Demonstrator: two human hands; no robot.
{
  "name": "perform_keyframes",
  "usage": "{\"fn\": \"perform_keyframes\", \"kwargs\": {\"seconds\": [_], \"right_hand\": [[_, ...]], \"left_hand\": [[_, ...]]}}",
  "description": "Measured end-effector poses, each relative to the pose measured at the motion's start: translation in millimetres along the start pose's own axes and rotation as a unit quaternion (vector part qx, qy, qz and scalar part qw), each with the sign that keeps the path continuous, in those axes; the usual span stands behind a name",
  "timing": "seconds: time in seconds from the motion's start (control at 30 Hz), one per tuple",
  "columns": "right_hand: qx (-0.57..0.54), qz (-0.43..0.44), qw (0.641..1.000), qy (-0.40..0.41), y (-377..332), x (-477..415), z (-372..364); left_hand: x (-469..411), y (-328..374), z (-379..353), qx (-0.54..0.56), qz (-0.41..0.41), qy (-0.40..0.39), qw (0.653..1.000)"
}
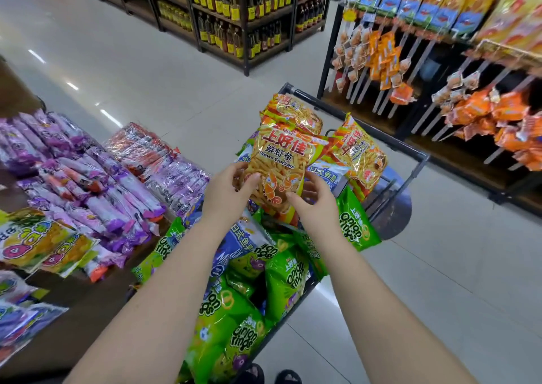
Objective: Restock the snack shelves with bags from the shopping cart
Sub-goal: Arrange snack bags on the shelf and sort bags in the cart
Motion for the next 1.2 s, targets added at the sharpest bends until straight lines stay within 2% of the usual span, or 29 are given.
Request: {"fn": "perform_keyframes", "kwargs": {"seconds": [0.17,0.33,0.4,0.53,0.7,0.83,0.97,1.2], "right_hand": [[-0.112,0.004,0.993,-0.034,-31.3,-6.0,1.5],[-0.164,0.032,0.981,-0.101,-61.5,-2.9,-29.5],[-0.19,0.037,0.97,-0.143,-70.6,6.9,-56.1],[-0.251,0.023,0.934,-0.252,-83.5,49.9,-129.4],[-0.275,0.006,0.884,-0.378,-118.0,145.5,-225.8],[-0.274,0.03,0.834,-0.478,-176.3,248.3,-301.8],[-0.265,0.076,0.778,-0.565,-242.8,358.9,-373.9],[-0.313,0.116,0.702,-0.629,-356.5,562.6,-496.5]], "left_hand": [[26.7,20.9,38.6,0.152,0.01,0.013,0.988],[65.4,3.6,84.6,0.205,0.046,0.046,0.977],[87.8,-18.3,106.4,0.225,0.071,0.083,0.968],[150.2,-83.3,160.3,0.288,0.142,0.196,0.927],[257.7,-139.1,244.2,0.311,0.174,0.334,0.873],[363.2,-183.2,325.6,0.333,0.184,0.439,0.814],[466.3,-209.8,409.0,0.336,0.164,0.517,0.77],[632.8,-267.1,575.7,0.257,0.151,0.601,0.742]]}}
Point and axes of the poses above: each hand's wrist, its own x-axis away from the middle knuckle, its own z-axis out of the back of the hand, y = z × x, the point moved 10 cm from there along -x, towards the middle knuckle, and after that the axes turned 11 degrees about z, right-handed, at the moved point
